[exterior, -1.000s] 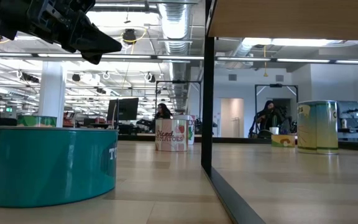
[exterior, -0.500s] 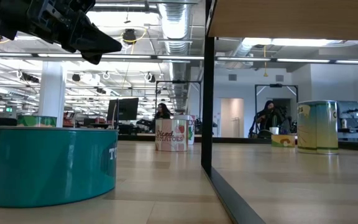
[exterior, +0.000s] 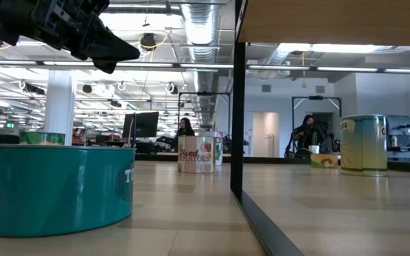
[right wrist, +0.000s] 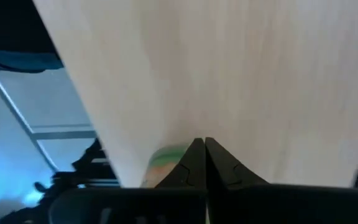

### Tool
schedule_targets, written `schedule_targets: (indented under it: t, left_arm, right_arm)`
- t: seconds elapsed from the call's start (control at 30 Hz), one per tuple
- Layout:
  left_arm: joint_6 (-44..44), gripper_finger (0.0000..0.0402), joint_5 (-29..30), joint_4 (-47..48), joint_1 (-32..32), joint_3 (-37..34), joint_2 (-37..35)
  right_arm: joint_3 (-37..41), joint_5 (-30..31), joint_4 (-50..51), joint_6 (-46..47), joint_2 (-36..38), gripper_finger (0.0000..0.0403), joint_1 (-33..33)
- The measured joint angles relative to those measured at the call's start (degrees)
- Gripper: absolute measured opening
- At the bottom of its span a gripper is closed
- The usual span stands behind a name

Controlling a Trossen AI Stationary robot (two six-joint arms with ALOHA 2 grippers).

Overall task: Pick and place cans onto a shelf
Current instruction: Put the canned oranges on the shelf

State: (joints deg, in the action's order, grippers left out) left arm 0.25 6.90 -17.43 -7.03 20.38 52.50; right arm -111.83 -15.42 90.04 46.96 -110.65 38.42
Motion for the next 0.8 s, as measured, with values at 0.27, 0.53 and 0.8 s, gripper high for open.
schedule_targets:
  t: [0.27,0.53,0.8]
  left_arm:
    - [-0.1,0.0006,0.0,0.0,0.0,0.0,0.0]
    - [0.0,0.0006,0.0,0.0,0.0,0.0,0.0]
    - [-0.3,0.0006,0.6,0.0,0.0,0.0,0.0]
  right_arm:
    - [0.1,-0.6,0.0,-7.5,0.0,0.0005,0.0]
    - [5.8,-4.2,0.0,-8.5,0.0,0.0004,2.5]
    - [6.1,-3.4,0.0,-7.0,1.2,0.0004,2.7]
